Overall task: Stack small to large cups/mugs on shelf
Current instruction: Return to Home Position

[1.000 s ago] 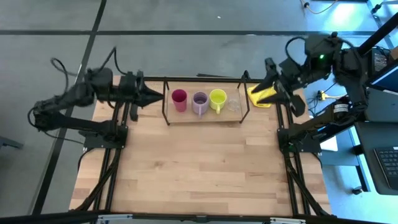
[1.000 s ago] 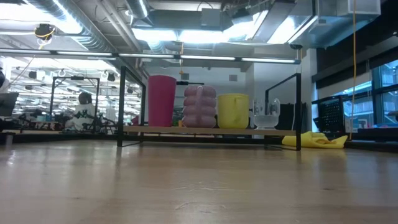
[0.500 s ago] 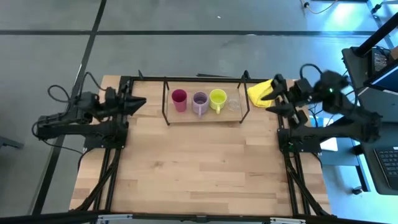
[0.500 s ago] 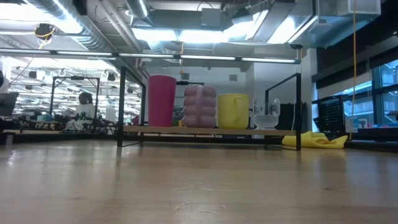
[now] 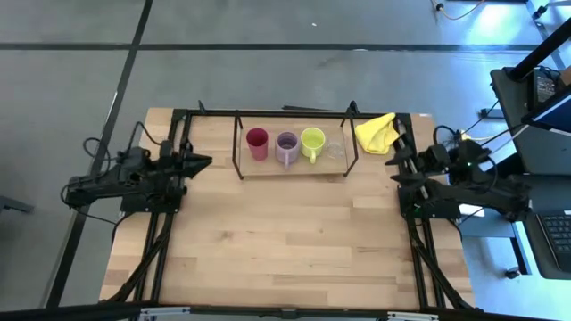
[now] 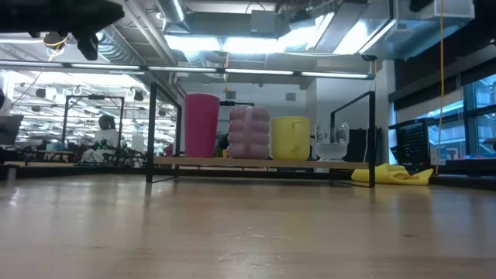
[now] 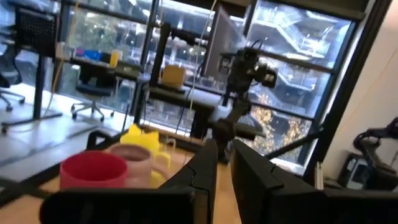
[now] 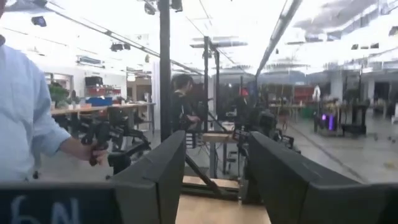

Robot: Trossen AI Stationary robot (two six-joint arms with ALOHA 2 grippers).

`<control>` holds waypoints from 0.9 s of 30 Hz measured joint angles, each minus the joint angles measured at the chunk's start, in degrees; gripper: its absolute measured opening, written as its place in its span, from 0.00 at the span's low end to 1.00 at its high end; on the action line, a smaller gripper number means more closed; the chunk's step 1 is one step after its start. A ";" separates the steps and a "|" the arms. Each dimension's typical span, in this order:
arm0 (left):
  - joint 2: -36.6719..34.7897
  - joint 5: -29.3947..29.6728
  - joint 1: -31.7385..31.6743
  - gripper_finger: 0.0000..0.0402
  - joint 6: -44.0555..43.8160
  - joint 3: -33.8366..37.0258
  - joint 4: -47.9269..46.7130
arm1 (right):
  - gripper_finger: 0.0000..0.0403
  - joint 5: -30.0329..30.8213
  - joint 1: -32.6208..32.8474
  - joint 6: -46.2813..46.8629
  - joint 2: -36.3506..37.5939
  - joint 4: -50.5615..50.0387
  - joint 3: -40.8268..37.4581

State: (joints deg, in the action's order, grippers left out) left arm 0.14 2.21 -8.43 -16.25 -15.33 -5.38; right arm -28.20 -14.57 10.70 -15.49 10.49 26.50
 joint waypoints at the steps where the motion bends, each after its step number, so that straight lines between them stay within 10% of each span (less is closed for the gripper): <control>1: 0.12 -0.21 0.00 0.10 -0.15 0.47 1.07 | 0.44 -0.02 0.01 -0.71 1.74 0.29 -1.70; 20: 0.31 -12.76 -0.02 0.10 3.20 10.17 -8.52 | 0.44 -4.52 0.19 5.81 15.39 14.00 -26.13; 27: 0.57 -10.87 -0.02 0.10 15.18 9.04 -14.60 | 0.44 -7.91 0.20 4.25 15.26 -3.16 -25.60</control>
State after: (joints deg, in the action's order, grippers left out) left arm 0.72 -8.65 -8.45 -1.07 -6.29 -19.98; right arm -36.11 -14.37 14.95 -0.23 7.33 0.91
